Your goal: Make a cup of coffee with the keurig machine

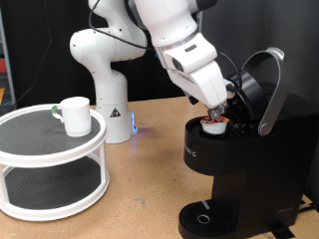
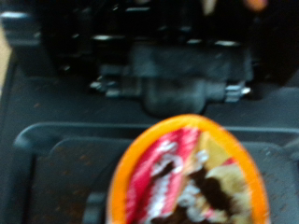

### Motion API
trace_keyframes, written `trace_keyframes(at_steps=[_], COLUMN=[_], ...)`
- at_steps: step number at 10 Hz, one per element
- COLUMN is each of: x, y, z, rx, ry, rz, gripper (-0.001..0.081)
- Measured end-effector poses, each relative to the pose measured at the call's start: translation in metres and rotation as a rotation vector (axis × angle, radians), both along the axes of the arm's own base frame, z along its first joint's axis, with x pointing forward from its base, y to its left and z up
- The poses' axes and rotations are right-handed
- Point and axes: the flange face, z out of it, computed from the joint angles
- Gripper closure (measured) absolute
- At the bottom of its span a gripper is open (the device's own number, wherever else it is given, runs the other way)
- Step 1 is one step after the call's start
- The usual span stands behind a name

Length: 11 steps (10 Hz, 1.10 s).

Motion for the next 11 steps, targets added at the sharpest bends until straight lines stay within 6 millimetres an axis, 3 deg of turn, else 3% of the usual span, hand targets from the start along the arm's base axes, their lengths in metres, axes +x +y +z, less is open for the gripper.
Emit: trace_keyframes(at_steps=[6, 11], x=[-0.007, -0.006], y=[-0.005, -0.004], z=[-0.023, -0.026], rx=[-0.062, -0.075], ry=[0.012, -0.008], rz=[-0.034, -0.044], gripper=[-0.0002, -0.0002])
